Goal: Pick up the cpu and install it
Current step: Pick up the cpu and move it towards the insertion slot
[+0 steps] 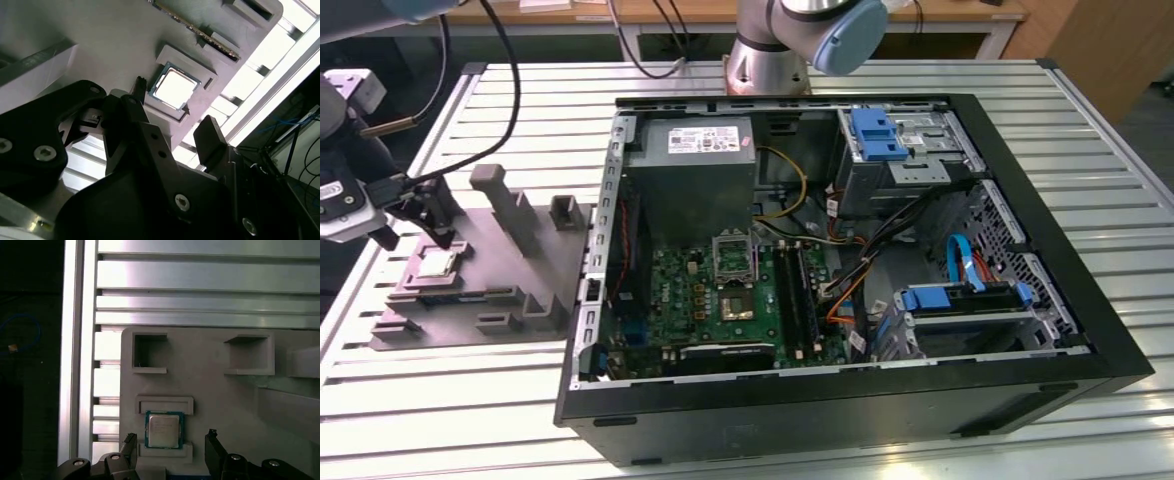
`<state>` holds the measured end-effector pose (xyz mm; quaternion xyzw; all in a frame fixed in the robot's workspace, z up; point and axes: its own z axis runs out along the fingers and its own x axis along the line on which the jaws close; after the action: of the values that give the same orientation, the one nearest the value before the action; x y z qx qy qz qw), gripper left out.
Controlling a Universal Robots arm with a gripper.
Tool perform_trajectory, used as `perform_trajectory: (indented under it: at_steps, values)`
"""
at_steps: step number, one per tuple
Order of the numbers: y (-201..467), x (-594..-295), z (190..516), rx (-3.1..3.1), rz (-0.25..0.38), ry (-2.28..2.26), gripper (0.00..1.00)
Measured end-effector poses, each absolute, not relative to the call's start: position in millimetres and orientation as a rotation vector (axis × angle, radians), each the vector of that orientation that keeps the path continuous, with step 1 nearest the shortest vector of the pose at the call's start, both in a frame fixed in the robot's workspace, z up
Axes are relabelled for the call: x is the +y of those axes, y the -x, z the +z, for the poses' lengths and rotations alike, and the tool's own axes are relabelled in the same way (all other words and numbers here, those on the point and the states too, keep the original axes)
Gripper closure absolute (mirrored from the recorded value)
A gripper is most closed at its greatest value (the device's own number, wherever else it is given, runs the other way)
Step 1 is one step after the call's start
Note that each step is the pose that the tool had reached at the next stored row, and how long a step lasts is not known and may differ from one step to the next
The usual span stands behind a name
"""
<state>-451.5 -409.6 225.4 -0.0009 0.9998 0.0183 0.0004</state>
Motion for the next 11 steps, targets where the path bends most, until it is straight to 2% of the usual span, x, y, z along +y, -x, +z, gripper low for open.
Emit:
perform_trajectory:
  at_steps: [11]
  values:
    - [454.5, -411.0, 207.4, 3.140, 0.058, 0.002, 0.35]
